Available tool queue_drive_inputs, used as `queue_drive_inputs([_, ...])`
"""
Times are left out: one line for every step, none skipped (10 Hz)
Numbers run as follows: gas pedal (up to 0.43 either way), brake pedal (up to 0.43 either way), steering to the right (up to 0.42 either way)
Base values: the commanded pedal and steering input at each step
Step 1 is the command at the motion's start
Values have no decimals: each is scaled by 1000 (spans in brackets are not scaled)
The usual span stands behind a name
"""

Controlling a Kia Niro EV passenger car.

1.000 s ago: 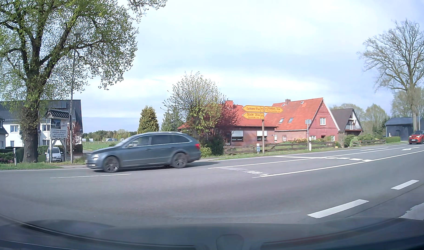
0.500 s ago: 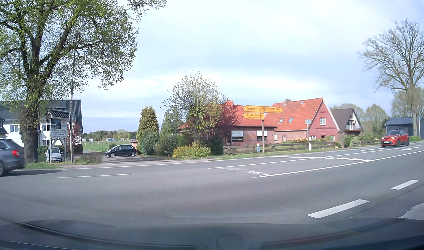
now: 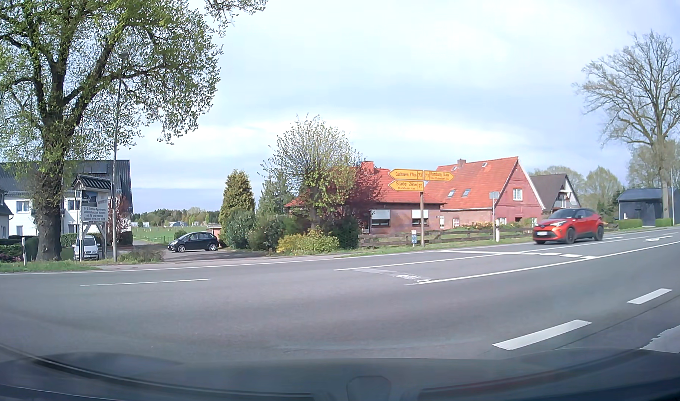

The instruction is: Follow the waypoints while adhering to traffic rules and regulations

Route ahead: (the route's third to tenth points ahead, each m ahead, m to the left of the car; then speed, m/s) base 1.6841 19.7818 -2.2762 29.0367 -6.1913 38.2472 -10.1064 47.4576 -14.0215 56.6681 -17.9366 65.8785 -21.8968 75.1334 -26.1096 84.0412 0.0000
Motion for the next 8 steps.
queue_drive_inputs([0, 195, -452])
queue_drive_inputs([0, 195, -452])
queue_drive_inputs([0, 195, -452])
queue_drive_inputs([0, 195, -452])
queue_drive_inputs([0, 195, -452])
queue_drive_inputs([0, 195, -452])
queue_drive_inputs([0, 195, -452])
queue_drive_inputs([0, 195, -452])
